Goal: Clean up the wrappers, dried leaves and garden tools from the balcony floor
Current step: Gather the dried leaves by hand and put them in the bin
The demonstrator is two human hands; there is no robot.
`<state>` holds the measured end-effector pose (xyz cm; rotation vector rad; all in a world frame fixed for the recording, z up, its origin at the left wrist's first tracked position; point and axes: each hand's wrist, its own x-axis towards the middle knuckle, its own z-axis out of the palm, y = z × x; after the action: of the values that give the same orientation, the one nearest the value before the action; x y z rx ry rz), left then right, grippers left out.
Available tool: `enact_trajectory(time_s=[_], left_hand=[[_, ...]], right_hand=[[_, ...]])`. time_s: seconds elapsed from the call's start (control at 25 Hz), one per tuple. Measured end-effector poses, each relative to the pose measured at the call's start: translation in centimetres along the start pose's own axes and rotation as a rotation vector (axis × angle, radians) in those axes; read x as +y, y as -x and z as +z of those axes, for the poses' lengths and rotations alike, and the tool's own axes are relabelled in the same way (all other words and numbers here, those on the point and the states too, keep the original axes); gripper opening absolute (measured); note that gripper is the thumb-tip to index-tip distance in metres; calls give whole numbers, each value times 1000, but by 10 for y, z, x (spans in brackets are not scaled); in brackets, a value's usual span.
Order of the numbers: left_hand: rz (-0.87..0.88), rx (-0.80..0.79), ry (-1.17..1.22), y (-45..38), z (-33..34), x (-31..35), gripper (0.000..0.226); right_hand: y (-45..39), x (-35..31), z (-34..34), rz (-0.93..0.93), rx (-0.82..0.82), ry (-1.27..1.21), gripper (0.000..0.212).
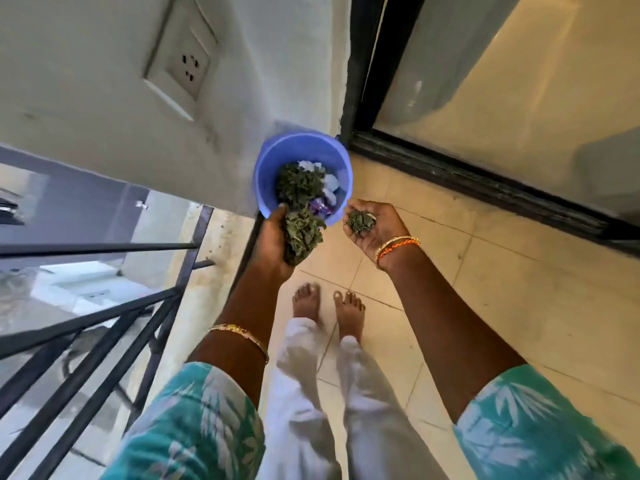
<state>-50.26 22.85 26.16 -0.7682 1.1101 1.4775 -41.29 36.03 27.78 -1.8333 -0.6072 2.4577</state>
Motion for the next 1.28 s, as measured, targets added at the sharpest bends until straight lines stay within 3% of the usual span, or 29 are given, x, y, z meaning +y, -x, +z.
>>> enact_trajectory(time_s=[0.2, 0.28, 0.36, 0.52, 0.72, 0.84, 0.88, 0.96, 1.04, 1.08, 1.2, 1.28], left_hand=[[77, 100, -83, -117, -24, 18, 37], [107, 146, -124, -142, -27, 27, 42], [122, 190, -149, -158, -29, 36, 52], [25, 125, -262, -174, -35, 41, 64], [188, 347, -500, -152, -21, 32, 49], [293, 464, -805, -127, -16, 28, 37], [358, 509, -964, -114, -15, 26, 34], [681, 553, -1232, -82, -14, 19, 33], [989, 405, -1398, -49, -10, 9, 38], [1052, 327, -1497, -35, -8, 2, 41], [1042, 168, -1848, 5, 2, -23, 50], [1029, 47, -2084, 46, 16, -47, 56]], right_hand=[[-123, 6, 34, -2, 70, 107, 11], [-146, 6, 45, -11, 105, 79, 17], [-154, 3, 49, -18, 90, 3, 30], [-153, 2, 47, -48, 71, -38, 37], [-141, 4, 42, -19, 119, 12, 43], [-126, 14, 35, -232, 326, 70, 23], [-117, 18, 32, -338, 474, 112, 31], [-83, 24, 28, -526, 701, 199, 44], [-43, 31, 22, -605, 789, 286, 47], [-23, 36, 15, -667, 808, 338, 46], [29, 59, -23, -879, 857, 538, 27], [67, 79, -58, -877, 943, 678, 24]])
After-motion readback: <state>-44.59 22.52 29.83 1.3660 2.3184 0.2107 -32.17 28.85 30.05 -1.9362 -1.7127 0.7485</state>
